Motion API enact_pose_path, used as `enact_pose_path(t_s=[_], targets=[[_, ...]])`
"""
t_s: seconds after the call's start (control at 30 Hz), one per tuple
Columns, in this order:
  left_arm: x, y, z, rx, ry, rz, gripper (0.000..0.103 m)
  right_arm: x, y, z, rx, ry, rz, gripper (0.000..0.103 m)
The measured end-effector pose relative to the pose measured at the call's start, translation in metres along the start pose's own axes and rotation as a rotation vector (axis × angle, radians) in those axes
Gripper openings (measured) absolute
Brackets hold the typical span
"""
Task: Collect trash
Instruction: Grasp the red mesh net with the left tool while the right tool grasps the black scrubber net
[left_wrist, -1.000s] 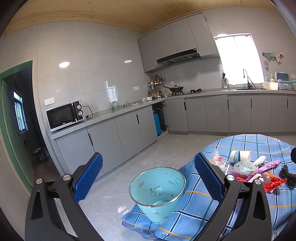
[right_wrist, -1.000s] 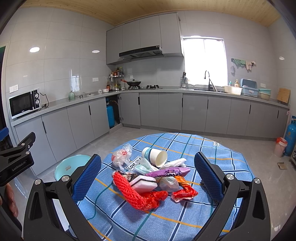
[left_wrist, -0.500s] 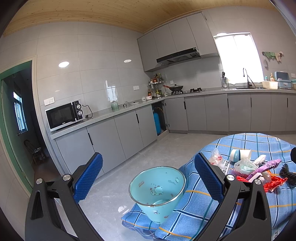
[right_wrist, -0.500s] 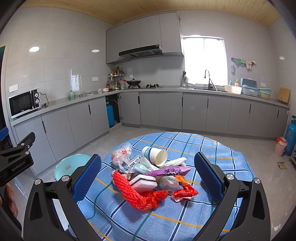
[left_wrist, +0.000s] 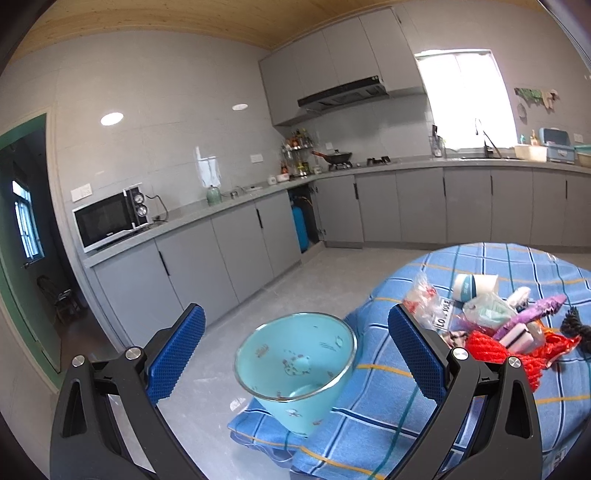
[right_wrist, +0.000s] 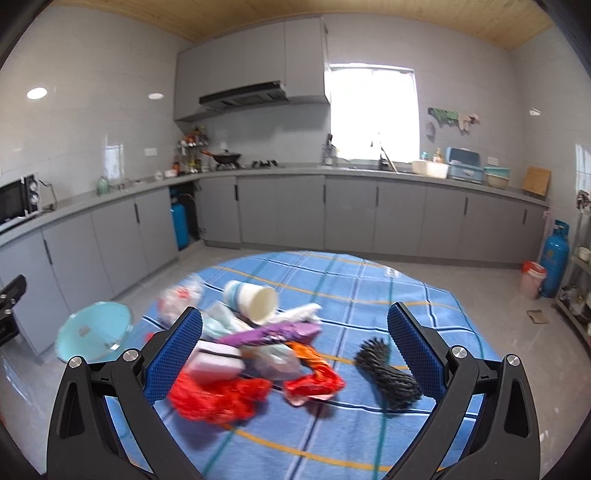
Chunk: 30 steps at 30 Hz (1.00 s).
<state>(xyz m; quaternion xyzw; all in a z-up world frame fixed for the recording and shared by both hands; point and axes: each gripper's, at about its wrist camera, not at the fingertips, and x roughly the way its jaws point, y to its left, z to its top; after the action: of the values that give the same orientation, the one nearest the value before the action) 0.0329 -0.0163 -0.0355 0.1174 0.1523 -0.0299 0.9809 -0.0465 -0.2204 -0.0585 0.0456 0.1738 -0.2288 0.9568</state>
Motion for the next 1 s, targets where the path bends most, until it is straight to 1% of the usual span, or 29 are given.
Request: enact_pose_path(t_s=[0.17,0.27,0.4,0.47,0.6,0.73,0.87,1.0], targets=[[0.009,-0.025,-0.005,0.024,0.012,-0.05,0.097,0.019,-0.025,-0.018,-0.004,0.04,-0.081,0.098],[0.012,-0.045,-0.009,0.04,0.006,-0.078,0.097,0.026,-0.038,-0.03,-0.016,0.057,-0.121,0.098],[0.02,-0.073,-0.015,0.048,0.032,-0.136,0.097,0.03,-0.059,-0.047,0.002,0.089,-0.15,0.098],[0.023,-0.086,-0.018,0.049,0.04,-0.16,0.097,0.033,-0.064,-0.053,0.015,0.103,-0.152,0.098],[0.026,-0.108,-0.021,0.065,0.054,-0.195,0.097,0.033,-0.067,-0.057,0.025,0.093,-0.154,0.098],[0.029,-0.132,-0.027,0.109,0.06,-0.221,0.097,0.039,-0.065,-0.061,0.027,0.094,-0.149,0.098],[0.035,-0.146,-0.035,0.14,0.086,-0.248,0.097,0.045,-0.067,-0.067,0.016,0.111,-0.167,0.098],[0.042,-0.156,-0.041,0.153,0.11,-0.281,0.097,0.054,-0.08,-0.073,0.036,0.131,-0.188,0.097]])
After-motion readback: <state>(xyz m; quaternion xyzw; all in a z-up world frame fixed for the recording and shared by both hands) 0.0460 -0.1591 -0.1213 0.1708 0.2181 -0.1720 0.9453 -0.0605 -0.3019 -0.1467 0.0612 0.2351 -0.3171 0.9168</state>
